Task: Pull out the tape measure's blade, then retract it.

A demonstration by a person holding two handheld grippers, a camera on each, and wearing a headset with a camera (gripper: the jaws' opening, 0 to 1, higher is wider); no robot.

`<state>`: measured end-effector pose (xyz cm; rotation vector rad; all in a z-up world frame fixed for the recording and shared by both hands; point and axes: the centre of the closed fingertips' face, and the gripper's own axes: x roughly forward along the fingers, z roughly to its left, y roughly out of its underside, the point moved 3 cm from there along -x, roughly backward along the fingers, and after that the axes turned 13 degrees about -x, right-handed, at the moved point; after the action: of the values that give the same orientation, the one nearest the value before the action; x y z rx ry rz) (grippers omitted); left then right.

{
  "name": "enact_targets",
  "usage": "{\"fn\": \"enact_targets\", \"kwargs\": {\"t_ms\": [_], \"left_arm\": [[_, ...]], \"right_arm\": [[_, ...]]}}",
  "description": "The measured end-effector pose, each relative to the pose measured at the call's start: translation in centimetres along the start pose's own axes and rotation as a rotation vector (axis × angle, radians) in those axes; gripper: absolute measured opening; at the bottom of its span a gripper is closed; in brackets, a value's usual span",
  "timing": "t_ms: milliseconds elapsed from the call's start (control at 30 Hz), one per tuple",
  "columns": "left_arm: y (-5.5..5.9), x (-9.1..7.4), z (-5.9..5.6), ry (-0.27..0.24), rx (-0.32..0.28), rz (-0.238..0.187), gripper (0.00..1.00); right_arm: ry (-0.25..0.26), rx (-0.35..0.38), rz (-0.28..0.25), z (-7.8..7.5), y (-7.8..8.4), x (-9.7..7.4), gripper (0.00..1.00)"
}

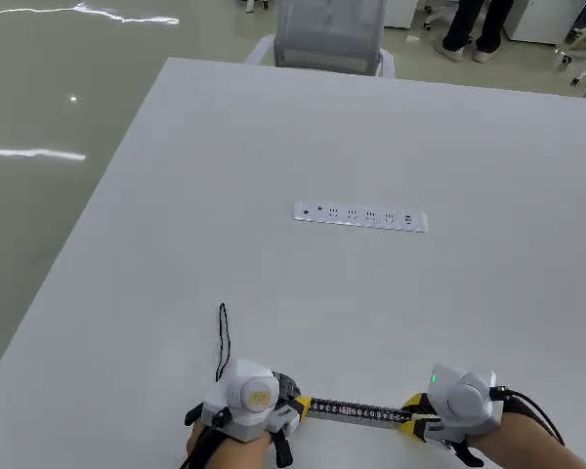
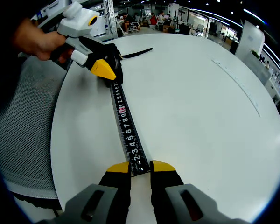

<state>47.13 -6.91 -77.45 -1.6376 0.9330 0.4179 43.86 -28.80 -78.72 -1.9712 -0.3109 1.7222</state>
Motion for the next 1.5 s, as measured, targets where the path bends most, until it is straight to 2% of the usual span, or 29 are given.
{"fn": "enact_targets", "kwargs": {"t_ms": [1500], "left_arm": [[0.0,0.0,-0.1,-0.003,-0.005,0.002,0.65]], "right_arm": [[-0.010,-0.005,-0.011,0.1,-1.2,0.9,0.14]]}}
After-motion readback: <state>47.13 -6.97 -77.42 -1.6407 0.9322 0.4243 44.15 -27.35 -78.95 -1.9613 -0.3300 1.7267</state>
